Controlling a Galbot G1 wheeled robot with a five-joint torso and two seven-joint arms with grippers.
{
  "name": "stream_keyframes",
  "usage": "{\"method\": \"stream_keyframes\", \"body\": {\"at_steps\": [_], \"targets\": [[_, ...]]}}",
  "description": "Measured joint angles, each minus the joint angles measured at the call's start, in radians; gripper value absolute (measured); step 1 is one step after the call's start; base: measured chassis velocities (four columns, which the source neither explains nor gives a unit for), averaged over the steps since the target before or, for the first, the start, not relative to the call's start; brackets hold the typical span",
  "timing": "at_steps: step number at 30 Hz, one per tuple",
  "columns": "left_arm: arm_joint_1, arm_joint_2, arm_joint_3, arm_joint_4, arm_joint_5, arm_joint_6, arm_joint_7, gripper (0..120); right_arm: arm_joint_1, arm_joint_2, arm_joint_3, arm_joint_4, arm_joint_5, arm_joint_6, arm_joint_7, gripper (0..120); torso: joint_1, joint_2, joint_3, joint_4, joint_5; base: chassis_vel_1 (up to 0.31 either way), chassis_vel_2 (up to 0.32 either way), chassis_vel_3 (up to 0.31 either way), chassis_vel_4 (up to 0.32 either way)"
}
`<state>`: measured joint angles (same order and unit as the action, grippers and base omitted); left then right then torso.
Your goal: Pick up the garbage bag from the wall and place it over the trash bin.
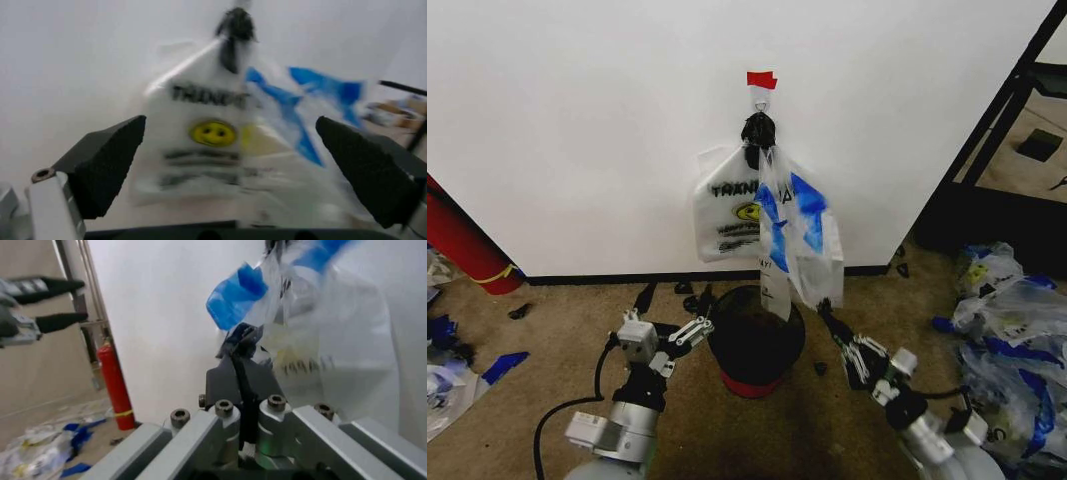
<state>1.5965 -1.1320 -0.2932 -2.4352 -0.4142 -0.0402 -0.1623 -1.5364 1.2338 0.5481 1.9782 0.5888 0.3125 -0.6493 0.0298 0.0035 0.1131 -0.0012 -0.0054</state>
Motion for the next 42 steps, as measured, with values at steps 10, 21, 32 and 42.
{"method": "stream_keyframes", "body": {"at_steps": [10,21,32,42], "targets": [[-0.338,0.270,0.113,-0.013,-0.271,0.206,-0.114,99,0.067,0.008,-0.056,-0.029,-0.102,-0.012,0.081,0,0.000,0.000,0.000,-0.0001,0.0001,0.000,0.000,0.000,0.000],[-0.846,0.307,0.427,0.139,-0.381,0.427,-0.256,96,0.067,0.035,-0.049,-0.043,-0.157,-0.008,0.108,0,0.000,0.000,0.000,-0.0003,0.0000,0.000,0.000,0.000,0.000],[-1.068,0.174,0.598,0.271,-0.539,0.602,-0.442,90,0.058,0.044,-0.025,-0.048,-0.160,-0.004,0.110,0,0.000,0.000,0.000,0.0000,0.0005,0.000,0.000,0.000,0.000],[-1.078,0.163,0.621,0.310,-0.498,0.581,-0.471,52,0.059,0.044,-0.024,-0.052,-0.155,-0.003,0.108,0,0.000,0.000,0.000,0.0000,0.0003,0.000,0.000,0.000,0.000]]}}
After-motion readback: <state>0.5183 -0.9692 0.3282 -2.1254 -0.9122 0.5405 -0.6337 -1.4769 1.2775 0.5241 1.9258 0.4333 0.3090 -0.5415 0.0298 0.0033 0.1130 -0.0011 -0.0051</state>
